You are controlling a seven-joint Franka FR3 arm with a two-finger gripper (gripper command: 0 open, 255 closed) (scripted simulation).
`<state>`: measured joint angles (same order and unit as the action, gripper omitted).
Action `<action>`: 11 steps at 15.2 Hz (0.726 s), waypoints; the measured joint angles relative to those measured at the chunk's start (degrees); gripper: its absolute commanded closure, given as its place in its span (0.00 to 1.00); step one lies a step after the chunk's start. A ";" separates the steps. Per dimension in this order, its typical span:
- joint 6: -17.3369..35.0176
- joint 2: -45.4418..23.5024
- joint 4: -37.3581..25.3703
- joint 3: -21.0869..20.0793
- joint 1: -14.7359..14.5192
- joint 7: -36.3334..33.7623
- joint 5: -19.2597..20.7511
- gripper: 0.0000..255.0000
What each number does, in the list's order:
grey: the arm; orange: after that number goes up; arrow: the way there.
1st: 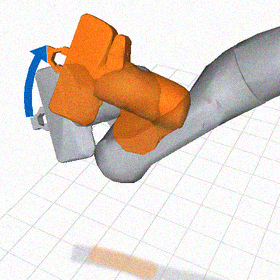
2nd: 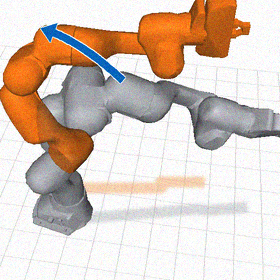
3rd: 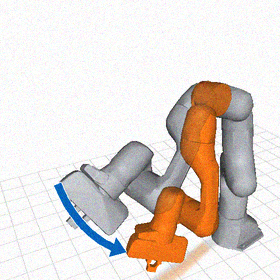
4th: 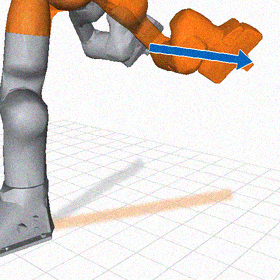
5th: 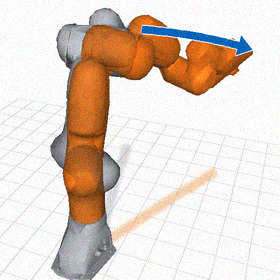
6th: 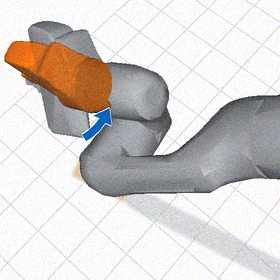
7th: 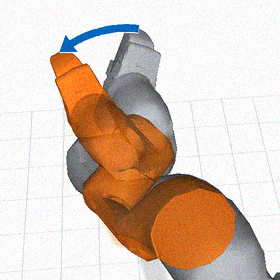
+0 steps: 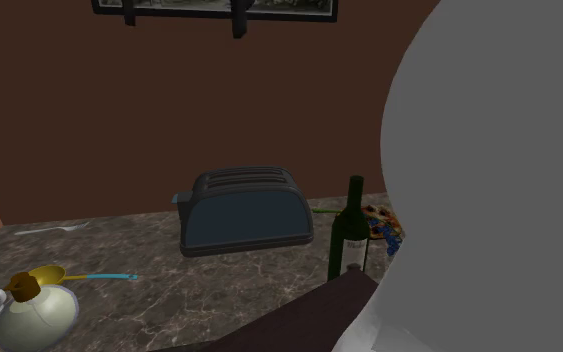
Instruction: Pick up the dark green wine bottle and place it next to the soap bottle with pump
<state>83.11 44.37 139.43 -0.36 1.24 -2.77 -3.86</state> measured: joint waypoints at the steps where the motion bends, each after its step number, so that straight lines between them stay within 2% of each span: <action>1: 0.00 0.00 0.00 0.00 0.00 0.00 0.00 0.00; 5: 3.74 -0.60 2.80 2.98 1.35 3.61 2.82 0.00; 11: 12.86 -4.29 7.15 9.44 4.31 10.90 8.42 0.00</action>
<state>95.97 40.09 146.58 9.08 5.56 8.13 4.57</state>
